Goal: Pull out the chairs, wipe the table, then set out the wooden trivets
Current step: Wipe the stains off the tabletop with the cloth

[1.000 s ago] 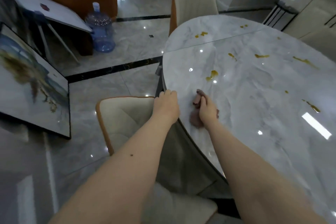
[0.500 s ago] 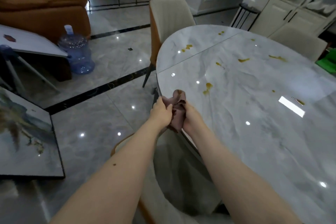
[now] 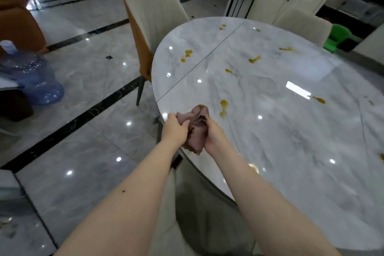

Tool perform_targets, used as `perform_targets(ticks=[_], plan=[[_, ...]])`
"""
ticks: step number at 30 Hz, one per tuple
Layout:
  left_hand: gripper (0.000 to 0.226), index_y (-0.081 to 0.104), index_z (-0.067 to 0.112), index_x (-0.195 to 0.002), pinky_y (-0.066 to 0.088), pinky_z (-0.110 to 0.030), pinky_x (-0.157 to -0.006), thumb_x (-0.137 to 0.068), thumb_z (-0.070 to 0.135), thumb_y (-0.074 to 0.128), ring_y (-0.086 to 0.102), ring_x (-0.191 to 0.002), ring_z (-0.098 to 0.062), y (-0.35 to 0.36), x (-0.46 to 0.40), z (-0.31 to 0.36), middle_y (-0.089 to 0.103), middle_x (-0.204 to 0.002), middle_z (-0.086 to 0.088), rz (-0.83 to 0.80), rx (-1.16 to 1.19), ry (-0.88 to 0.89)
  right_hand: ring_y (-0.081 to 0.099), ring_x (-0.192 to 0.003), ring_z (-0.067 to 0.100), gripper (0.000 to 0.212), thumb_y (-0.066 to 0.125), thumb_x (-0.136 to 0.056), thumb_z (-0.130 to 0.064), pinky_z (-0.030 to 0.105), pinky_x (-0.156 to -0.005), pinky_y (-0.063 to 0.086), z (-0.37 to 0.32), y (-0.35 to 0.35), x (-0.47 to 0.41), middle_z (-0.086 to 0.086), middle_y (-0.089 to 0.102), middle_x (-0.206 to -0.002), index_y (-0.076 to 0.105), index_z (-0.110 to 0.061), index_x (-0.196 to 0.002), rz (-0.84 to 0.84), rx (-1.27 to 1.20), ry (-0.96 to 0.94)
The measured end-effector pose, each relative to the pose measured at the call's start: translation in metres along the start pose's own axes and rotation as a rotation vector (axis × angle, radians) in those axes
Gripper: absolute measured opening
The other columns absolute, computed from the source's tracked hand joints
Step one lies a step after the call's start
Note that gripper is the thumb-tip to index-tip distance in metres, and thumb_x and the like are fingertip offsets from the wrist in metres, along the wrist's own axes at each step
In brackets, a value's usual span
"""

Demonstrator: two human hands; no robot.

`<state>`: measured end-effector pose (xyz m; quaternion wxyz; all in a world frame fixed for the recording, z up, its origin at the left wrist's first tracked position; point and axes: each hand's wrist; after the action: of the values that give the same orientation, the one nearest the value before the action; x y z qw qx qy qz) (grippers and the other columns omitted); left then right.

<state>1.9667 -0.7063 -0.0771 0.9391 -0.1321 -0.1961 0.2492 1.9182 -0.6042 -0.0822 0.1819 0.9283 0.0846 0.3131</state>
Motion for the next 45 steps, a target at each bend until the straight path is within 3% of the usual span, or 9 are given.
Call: perform_targets(ticks=[11, 16, 21, 26, 30, 32, 37, 42, 45], plan=[[0.035, 0.046, 0.006, -0.122, 0.046, -0.032, -0.086, -0.092, 0.021, 0.057, 0.058, -0.105, -0.027, -0.028, -0.074, 0.011, 0.059, -0.117, -0.010, -0.276, -0.212, 0.174, 0.065, -0.097, 0.028, 0.040, 0.052, -0.098, -0.027, 0.036, -0.082, 0.054, -0.004, 0.044, -0.026, 0.019, 0.064, -0.120, 0.057, 0.001, -0.125, 0.312, -0.143, -0.109], [0.028, 0.048, 0.005, -0.117, 0.040, -0.025, -0.076, -0.092, 0.015, 0.056, 0.057, -0.101, -0.024, -0.027, -0.098, 0.025, 0.059, -0.115, -0.010, -0.389, -0.262, 0.282, 0.062, -0.080, 0.017, 0.030, 0.046, -0.101, -0.021, 0.026, -0.067, 0.050, -0.014, 0.047, -0.030, 0.010, 0.066, -0.100, 0.058, -0.004, -0.122, 0.513, -0.150, -0.165], [0.020, 0.049, 0.009, -0.110, 0.044, -0.027, -0.074, -0.091, 0.012, 0.055, 0.055, -0.089, -0.017, 0.006, -0.100, 0.034, 0.059, -0.108, -0.008, -0.528, -0.208, 0.288, 0.064, -0.102, 0.026, 0.028, 0.051, -0.098, -0.015, 0.031, -0.084, 0.052, -0.022, 0.020, -0.031, 0.014, 0.066, -0.116, 0.061, -0.004, -0.121, 0.674, -0.036, -0.227], [0.021, 0.052, 0.007, -0.108, 0.047, -0.029, -0.077, -0.089, 0.013, 0.058, 0.059, -0.091, -0.022, 0.043, -0.112, 0.049, 0.061, -0.104, -0.009, -0.605, -0.205, 0.331, 0.065, -0.095, 0.027, 0.011, 0.056, -0.094, -0.011, 0.038, -0.089, 0.053, -0.044, -0.012, -0.043, 0.015, 0.068, -0.107, 0.065, -0.010, -0.099, 0.900, 0.002, -0.273], [0.025, 0.054, 0.006, -0.112, 0.047, -0.032, -0.085, -0.088, 0.014, 0.058, 0.060, -0.102, -0.027, 0.072, -0.128, 0.062, 0.063, -0.109, -0.011, -0.629, -0.258, 0.394, 0.061, -0.086, 0.024, 0.016, 0.055, -0.092, -0.009, 0.031, -0.073, 0.052, -0.053, -0.027, -0.059, 0.012, 0.065, -0.098, 0.062, -0.004, -0.105, 1.007, -0.095, -0.258], [0.029, 0.055, 0.007, -0.116, 0.047, -0.035, -0.089, -0.089, 0.017, 0.059, 0.058, -0.106, -0.029, 0.080, -0.137, 0.061, 0.061, -0.113, -0.012, -0.604, -0.377, 0.488, 0.059, -0.093, 0.026, 0.027, 0.052, -0.091, -0.014, 0.031, -0.074, 0.048, -0.046, -0.033, -0.067, 0.012, 0.064, -0.108, 0.057, -0.003, -0.115, 1.087, 0.142, -0.168], [0.033, 0.059, 0.001, -0.117, 0.045, -0.044, -0.087, -0.085, 0.012, 0.060, 0.055, -0.106, -0.038, 0.073, -0.171, 0.038, 0.059, -0.112, -0.021, -0.521, -0.680, 0.807, 0.024, -0.142, 0.026, 0.044, 0.037, -0.099, -0.028, 0.036, -0.117, 0.017, -0.016, -0.031, -0.077, 0.006, 0.037, -0.150, 0.042, -0.015, -0.141, 1.153, 1.152, -0.240], [0.040, 0.060, -0.002, -0.118, 0.040, -0.051, -0.099, -0.083, 0.017, 0.064, 0.057, -0.112, -0.041, 0.072, -0.231, 0.022, 0.061, -0.120, -0.024, -0.450, -0.854, 1.034, 0.003, -0.146, 0.037, 0.071, 0.004, -0.086, -0.057, 0.045, -0.118, -0.004, 0.007, -0.020, -0.114, 0.001, 0.014, -0.160, 0.022, -0.033, -0.150, 1.005, 1.383, -0.184], [0.051, 0.055, -0.001, -0.127, 0.023, -0.047, -0.106, -0.089, 0.030, 0.039, 0.052, -0.120, -0.042, 0.072, -0.267, 0.016, 0.054, -0.131, -0.024, -0.440, -0.944, 1.105, -0.002, -0.145, 0.040, 0.074, 0.005, -0.083, -0.064, 0.050, -0.117, -0.008, 0.002, -0.020, -0.135, 0.004, 0.004, -0.161, 0.013, -0.037, -0.151, 1.058, 1.443, -0.047]])
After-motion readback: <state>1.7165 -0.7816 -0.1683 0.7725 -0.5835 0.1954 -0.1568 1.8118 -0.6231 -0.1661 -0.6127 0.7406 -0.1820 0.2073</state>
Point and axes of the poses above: each hand's wrist, its own x-axis away from the middle knuckle, its own y-axis out of the palm, z = x × y
